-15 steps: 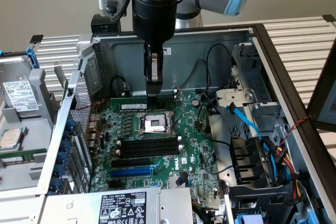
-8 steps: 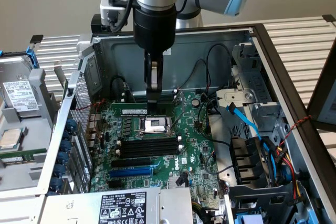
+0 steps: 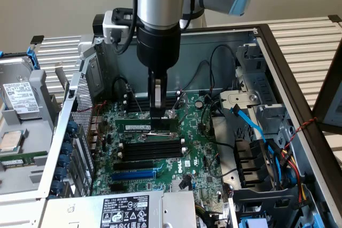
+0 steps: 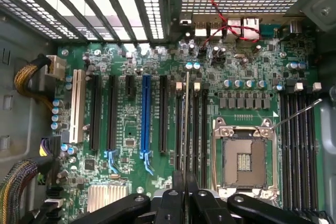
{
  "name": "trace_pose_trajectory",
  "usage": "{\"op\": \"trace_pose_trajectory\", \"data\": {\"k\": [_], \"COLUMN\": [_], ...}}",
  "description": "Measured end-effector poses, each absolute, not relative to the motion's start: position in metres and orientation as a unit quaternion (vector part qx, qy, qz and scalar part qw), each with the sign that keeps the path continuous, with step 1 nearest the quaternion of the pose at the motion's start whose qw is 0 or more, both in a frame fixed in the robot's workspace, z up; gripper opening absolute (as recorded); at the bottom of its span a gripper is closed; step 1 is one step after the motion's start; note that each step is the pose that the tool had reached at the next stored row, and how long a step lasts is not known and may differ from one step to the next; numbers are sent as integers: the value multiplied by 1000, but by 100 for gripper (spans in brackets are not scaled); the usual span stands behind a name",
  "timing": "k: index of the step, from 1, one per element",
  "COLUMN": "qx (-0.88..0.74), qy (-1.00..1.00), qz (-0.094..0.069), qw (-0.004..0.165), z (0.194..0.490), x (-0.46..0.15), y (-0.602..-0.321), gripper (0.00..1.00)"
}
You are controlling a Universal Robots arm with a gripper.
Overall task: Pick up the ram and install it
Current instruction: 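Insert the ram into the slot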
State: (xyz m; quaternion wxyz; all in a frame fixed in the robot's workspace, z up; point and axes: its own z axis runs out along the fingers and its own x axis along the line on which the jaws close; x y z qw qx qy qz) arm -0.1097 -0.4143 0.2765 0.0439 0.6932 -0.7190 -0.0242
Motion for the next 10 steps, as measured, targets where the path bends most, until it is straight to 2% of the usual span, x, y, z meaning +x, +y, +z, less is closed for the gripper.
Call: {"op": "trace_pose_trajectory", "data": {"k": [10], "qx": [693], "qy": [-719], "qz": [-19], "qw": [39], "z": [263], "x": [-105], "y": [-415], "gripper": [13]}}
